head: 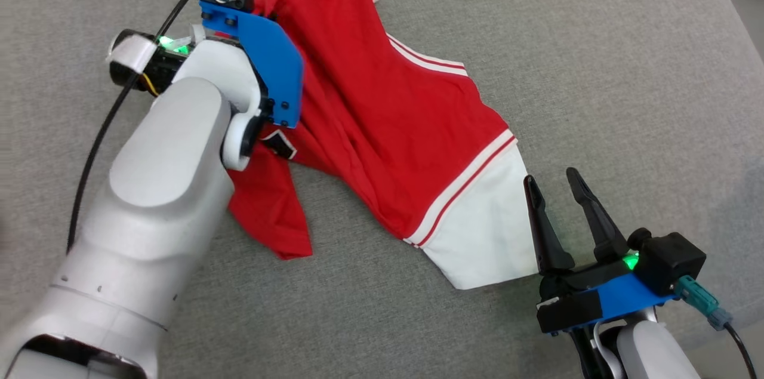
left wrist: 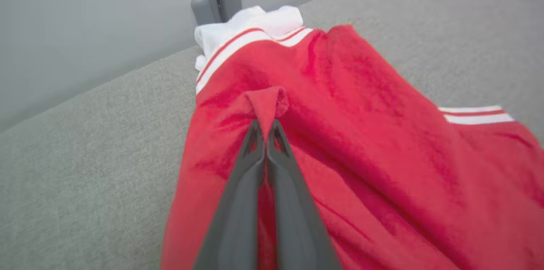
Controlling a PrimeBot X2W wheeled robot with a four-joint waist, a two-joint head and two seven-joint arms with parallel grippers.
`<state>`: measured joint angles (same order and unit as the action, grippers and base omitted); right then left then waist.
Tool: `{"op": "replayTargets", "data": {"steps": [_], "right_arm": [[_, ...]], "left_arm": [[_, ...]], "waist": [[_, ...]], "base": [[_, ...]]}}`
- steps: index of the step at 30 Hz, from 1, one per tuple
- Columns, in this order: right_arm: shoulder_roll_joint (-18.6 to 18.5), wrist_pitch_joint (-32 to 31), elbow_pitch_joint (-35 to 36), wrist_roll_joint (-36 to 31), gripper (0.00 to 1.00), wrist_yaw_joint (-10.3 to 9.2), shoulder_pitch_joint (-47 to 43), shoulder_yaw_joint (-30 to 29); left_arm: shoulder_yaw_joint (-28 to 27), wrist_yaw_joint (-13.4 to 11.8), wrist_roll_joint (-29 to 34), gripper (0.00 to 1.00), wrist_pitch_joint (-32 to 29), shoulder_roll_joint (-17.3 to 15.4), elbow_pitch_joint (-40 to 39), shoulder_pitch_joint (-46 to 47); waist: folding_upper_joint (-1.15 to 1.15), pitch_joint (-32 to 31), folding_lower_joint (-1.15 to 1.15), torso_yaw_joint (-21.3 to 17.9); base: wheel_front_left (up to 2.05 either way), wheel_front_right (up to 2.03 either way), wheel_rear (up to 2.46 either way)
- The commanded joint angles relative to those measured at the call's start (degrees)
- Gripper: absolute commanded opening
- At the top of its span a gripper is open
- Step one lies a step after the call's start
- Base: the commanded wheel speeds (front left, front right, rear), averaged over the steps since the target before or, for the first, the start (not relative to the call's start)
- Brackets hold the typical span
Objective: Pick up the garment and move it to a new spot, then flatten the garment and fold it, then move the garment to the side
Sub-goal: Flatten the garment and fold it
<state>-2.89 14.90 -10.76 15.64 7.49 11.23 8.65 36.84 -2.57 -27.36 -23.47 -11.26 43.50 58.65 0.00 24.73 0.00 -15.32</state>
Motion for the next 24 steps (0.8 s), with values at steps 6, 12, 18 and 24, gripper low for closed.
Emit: {"op": "replayTargets", "data": {"steps": [6, 12, 18, 24], "right_arm": [[0.0, 0.3, 0.3, -1.9, 1.0, 0.01, -1.1, -1.3], [0.0, -1.2, 1.2, -3.8, 1.0, 0.01, -2.4, -2.7], [0.0, -2.7, 2.2, -4.4, 1.0, 0.01, -3.6, -2.9], [0.0, -4.0, 3.2, -4.9, 1.0, 0.01, -4.8, -3.3]], "left_arm": [[-3.9, -0.1, -5.2, 0.0, 11.4, 2.6, -12.5, -10.3], [-3.1, -1.6, -8.6, 0.0, 14.5, 0.9, -30.5, -27.8], [-1.4, -4.4, -11.3, 0.0, 12.1, -2.0, -41.4, -42.2], [-0.1, -5.4, -14.6, 0.64, 11.3, -2.1, -43.9, -50.6]], "waist": [[0.0, -2.7, 0.0, 5.3], [0.0, -6.6, 0.0, 11.1], [0.0, -9.3, 0.0, 14.3], [0.0, -11.3, 0.0, 16.3]], "base": [[0.0, 0.0, 0.0], [0.0, 0.0, 0.0], [0.0, 0.0, 0.0], [0.0, 0.0, 0.0]]}}
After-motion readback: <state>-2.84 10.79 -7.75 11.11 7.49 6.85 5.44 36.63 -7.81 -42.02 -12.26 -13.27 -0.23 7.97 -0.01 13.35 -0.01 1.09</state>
